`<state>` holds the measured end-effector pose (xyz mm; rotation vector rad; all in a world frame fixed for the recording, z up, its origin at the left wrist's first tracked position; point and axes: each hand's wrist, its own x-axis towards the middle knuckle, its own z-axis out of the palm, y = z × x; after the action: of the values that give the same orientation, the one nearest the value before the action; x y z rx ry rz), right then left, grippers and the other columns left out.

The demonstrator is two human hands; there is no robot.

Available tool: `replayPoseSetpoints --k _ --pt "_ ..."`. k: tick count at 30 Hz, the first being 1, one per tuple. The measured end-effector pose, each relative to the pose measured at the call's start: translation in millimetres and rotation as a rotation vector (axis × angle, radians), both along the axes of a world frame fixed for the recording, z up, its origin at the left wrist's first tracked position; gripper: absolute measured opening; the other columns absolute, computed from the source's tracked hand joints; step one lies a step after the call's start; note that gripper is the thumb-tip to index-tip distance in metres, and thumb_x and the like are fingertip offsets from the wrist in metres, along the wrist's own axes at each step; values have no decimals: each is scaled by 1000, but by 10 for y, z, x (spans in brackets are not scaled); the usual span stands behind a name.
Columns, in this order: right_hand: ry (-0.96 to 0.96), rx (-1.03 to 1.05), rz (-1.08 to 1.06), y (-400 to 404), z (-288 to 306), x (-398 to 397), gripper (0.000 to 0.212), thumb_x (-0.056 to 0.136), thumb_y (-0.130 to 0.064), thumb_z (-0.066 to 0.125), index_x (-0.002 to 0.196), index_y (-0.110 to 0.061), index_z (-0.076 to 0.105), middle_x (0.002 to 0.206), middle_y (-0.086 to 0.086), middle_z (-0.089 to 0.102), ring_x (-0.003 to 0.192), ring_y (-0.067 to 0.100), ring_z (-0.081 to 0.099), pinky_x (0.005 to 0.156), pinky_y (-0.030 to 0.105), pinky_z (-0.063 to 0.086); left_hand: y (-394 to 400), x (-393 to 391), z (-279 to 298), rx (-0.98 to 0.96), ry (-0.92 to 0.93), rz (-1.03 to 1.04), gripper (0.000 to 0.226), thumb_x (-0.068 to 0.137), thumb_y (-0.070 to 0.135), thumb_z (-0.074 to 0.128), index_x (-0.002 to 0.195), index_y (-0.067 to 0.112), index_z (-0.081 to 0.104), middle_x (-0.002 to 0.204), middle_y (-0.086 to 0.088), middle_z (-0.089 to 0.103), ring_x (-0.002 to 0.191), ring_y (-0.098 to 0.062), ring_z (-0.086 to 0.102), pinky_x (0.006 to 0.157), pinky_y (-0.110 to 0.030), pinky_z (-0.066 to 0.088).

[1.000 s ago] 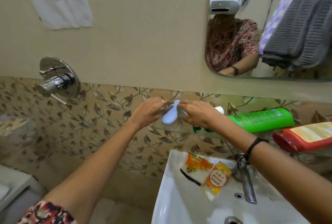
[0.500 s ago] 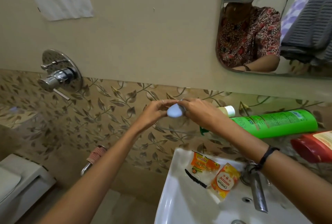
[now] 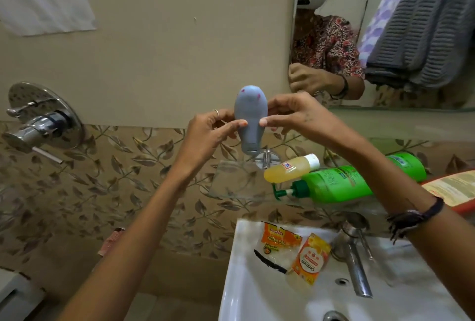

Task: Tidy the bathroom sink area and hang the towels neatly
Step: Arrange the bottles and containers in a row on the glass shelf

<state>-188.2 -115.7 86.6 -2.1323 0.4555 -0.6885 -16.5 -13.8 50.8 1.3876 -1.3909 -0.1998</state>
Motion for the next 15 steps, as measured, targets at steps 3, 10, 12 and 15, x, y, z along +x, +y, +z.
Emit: replayPoseSetpoints --k 3,10,12,15 --pt "14 9 -46 22 -212 75 14 78 -11 70 87 -18 64 81 2 69 62 -4 59 55 9 43 27 38 -148 44 -80 31 14 78 22 69 89 30 68 70 15 66 59 12 60 57 -4 46" --pt "107 -137 -167 44 -571 218 17 75 -16 73 90 -19 65 85 2 72 72 6 65 63 13 51 33 108 -472 125 -115 91 17 77 20 71 94 17 71 70 15 64 62 15 59 56 -1 42" --pt "130 -188 -180 43 -608 246 17 76 -19 73 91 -19 64 86 2 72 72 4 64 61 16 51 22 133 -518 129 -108 108 19 78 22 70 96 16 72 76 7 68 69 6 63 62 -9 48" --pt "179 -228 -181 59 -643 267 20 77 -21 72 94 -14 64 87 4 71 77 12 67 68 34 57 26 152 -579 169 -107 122 22 77 25 71 97 16 71 80 3 69 77 -13 66 70 -28 53"
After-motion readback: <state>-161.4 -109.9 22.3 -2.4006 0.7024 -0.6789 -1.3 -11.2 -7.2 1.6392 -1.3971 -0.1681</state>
